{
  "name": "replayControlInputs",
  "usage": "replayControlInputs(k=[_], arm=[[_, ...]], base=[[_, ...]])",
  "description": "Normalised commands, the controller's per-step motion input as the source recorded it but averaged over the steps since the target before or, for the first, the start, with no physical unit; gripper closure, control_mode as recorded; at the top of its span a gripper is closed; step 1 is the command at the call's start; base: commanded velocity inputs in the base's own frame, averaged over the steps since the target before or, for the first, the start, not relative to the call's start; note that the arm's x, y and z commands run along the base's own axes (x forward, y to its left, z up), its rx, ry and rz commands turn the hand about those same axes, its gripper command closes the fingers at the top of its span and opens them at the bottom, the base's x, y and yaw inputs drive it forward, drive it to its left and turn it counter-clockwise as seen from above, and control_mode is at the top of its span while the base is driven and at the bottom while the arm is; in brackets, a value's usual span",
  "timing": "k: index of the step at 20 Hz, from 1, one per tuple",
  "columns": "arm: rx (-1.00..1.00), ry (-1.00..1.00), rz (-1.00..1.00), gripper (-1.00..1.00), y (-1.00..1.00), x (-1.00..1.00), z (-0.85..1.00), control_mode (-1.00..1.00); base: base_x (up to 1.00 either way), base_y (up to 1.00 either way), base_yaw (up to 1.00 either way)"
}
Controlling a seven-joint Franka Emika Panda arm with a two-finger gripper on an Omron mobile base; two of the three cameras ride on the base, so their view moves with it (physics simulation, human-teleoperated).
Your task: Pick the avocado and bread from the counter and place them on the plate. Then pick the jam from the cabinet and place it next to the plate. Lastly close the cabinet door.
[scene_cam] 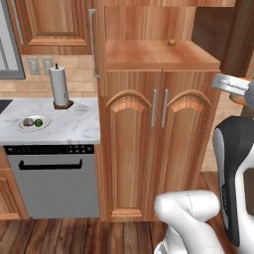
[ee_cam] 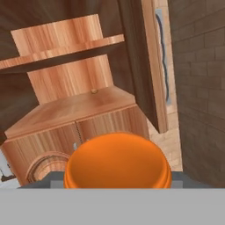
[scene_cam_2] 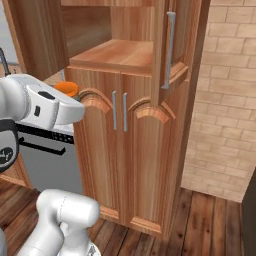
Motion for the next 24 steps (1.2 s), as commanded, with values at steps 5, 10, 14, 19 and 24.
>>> replayControlInputs(k=[5, 10, 14, 19, 24], arm=[[0.00, 0.00, 0.00, 1.00, 0.00, 0.00, 0.00, 1.00], [0.00, 0.00, 0.00, 1.00, 0.00, 0.00, 0.00, 1.00], [0.00, 0.00, 0.00, 1.00, 0.00, 0.00, 0.00, 1.00], [0.00, 0.00, 0.00, 1.00, 0.00, 0.00, 0.00, 1.00], [0.00, 0.00, 0.00, 1.00, 0.00, 0.00, 0.00, 1.00]], base=[[-0.33, 0.40, -0.17], [-0.26, 0.47, -0.15], [-0.16, 0.57, -0.15], [-0.24, 0.52, -0.14], [-0.32, 0.50, -0.16]])
